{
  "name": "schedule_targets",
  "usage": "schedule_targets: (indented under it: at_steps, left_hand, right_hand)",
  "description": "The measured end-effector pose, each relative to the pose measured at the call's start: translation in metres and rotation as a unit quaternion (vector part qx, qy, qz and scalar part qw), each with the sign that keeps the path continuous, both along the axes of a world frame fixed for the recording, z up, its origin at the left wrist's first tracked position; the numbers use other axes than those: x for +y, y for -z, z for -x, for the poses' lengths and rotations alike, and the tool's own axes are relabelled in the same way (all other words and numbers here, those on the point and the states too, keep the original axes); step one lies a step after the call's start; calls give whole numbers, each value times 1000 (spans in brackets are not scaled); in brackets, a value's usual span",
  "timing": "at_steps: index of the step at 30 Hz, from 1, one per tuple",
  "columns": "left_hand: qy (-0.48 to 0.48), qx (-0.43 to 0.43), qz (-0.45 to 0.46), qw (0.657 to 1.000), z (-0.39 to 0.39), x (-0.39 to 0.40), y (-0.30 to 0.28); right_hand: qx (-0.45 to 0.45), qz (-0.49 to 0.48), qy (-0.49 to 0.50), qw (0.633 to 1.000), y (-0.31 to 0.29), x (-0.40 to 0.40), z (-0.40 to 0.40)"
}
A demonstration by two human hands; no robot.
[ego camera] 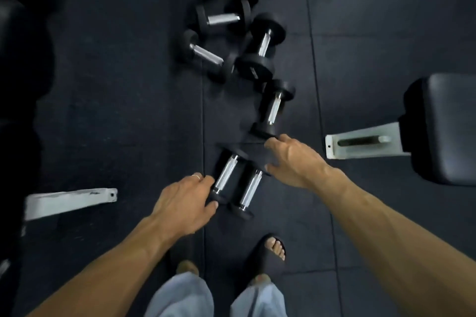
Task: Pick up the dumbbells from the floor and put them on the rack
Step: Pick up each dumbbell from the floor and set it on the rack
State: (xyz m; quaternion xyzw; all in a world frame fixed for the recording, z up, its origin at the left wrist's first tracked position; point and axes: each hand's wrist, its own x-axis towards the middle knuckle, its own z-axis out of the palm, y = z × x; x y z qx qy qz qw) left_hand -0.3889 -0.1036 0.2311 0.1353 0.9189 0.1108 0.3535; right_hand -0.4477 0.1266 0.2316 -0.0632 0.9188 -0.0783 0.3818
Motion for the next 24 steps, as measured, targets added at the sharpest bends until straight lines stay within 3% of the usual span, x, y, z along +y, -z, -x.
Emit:
schedule_targets:
  at_steps: [7, 13, 19, 24]
  left_hand:
    - [27, -26, -15, 999, 25, 4, 150]
    - [-17, -70, -37, 997, 30, 6, 256]
    - [-35, -109, -36, 993, 12, 15, 316]
    - [-118, -144, -69, 980, 4, 20, 337]
  right_hand:
    - [-24, 31, 112, 993, 152, -14, -8]
    - [15, 59, 127, 990, 251, -26, 4]
    - [26, 77, 100, 992, 309, -26, 10]
    - [87, 112, 91, 986, 324, -25, 9]
